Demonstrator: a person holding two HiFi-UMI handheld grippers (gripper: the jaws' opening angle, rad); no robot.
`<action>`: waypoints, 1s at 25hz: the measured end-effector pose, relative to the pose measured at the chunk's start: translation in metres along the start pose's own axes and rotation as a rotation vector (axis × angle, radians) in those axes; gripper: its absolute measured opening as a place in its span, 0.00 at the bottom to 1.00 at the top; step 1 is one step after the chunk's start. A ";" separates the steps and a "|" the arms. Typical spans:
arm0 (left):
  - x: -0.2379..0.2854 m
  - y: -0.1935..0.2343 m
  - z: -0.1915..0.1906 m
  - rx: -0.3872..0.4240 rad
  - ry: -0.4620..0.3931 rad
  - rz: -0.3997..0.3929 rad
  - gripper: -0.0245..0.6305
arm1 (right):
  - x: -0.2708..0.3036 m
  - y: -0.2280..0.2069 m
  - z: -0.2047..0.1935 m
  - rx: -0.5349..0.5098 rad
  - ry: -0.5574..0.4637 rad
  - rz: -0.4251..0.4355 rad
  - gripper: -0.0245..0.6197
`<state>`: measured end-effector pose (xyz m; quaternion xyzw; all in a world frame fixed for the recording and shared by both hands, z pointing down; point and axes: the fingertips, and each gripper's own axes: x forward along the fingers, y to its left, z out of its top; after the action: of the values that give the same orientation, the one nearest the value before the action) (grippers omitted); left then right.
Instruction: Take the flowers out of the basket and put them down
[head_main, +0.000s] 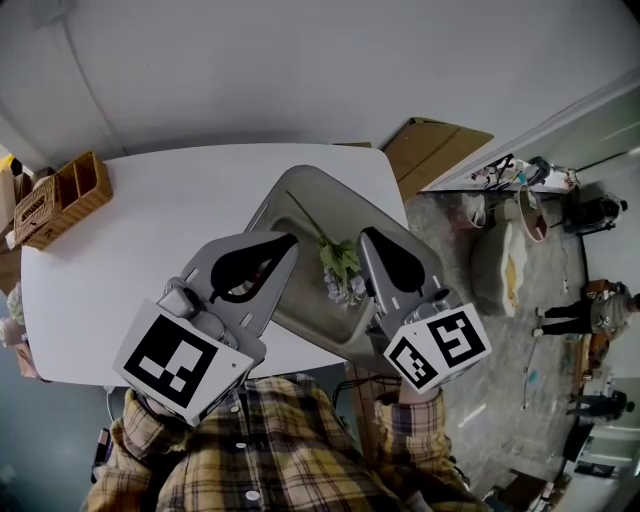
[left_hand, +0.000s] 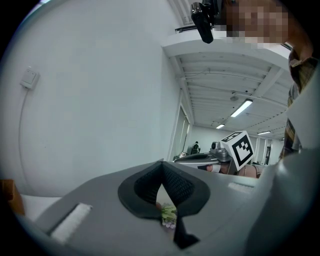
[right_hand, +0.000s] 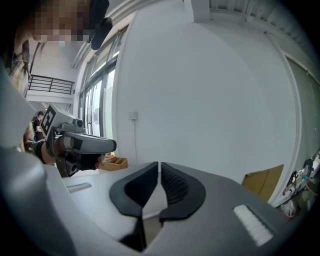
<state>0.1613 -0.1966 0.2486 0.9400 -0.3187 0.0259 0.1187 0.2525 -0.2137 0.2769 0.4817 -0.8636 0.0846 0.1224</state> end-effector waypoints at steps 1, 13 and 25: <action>-0.001 0.001 0.000 0.000 0.000 -0.001 0.06 | 0.002 0.001 -0.002 -0.001 0.010 0.013 0.11; -0.004 0.006 -0.007 -0.014 0.002 -0.001 0.06 | 0.024 -0.006 -0.041 -0.069 0.183 0.102 0.25; -0.004 0.007 -0.008 -0.019 0.002 0.008 0.06 | 0.049 -0.019 -0.097 -0.077 0.348 0.160 0.42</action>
<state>0.1546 -0.1975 0.2576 0.9376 -0.3226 0.0241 0.1279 0.2565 -0.2382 0.3845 0.3847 -0.8676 0.1430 0.2808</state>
